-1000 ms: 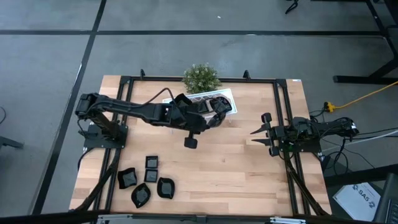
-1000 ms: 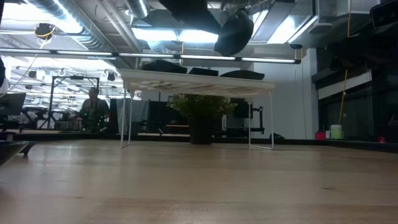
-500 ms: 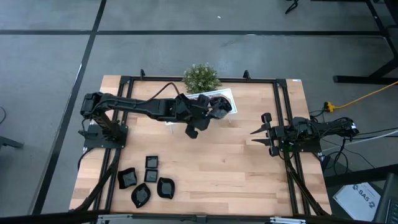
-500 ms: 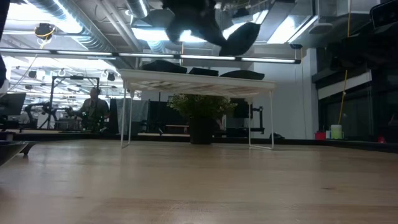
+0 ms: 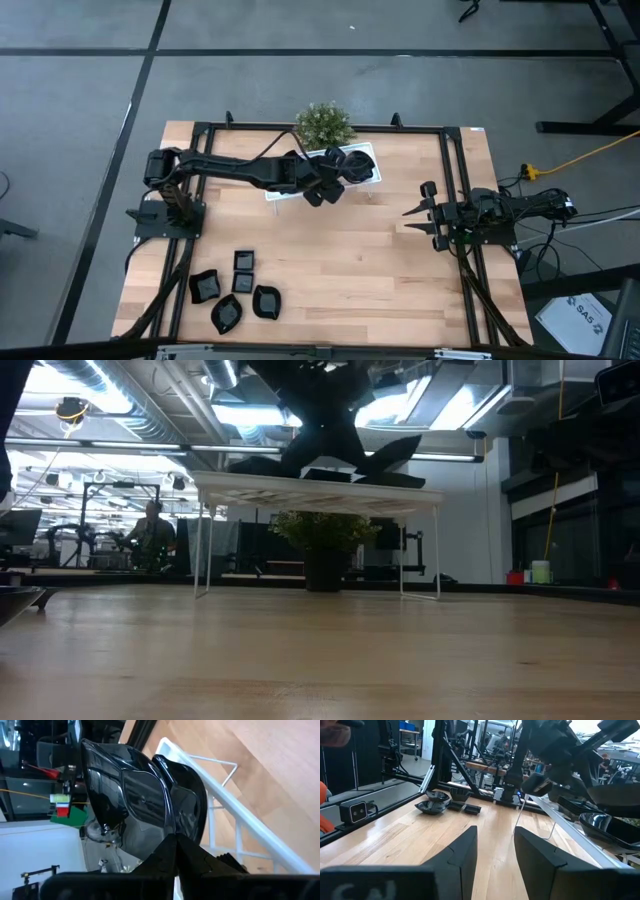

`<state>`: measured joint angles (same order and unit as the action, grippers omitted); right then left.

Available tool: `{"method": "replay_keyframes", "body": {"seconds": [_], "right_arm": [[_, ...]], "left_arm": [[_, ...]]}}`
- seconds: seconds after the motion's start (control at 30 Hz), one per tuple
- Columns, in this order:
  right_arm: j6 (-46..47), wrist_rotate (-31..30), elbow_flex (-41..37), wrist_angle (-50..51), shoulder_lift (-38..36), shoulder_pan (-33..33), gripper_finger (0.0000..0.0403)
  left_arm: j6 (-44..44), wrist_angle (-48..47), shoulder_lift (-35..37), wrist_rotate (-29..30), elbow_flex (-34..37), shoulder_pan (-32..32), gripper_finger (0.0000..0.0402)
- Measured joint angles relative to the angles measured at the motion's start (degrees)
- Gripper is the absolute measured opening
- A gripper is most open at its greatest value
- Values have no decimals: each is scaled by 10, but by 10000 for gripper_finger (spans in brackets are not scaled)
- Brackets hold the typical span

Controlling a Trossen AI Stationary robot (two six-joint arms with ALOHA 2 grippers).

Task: Pick & Place Mini shaped plates
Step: Stack the leaf shaped plate on top of the leaf shaped plate on the shelf

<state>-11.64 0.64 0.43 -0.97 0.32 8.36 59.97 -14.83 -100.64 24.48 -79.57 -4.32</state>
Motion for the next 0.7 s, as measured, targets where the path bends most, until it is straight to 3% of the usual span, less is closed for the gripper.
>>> {"method": "replay_keyframes", "body": {"seconds": [0.37, 0.7], "right_arm": [[0, 0, 0, 0, 0, 0, 129], [0, 0, 0, 0, 0, 0, 129]], "left_arm": [[-7, -4, 0, 7, 0, 0, 10], [-36, -4, 0, 29, 0, -7, 46]]}}
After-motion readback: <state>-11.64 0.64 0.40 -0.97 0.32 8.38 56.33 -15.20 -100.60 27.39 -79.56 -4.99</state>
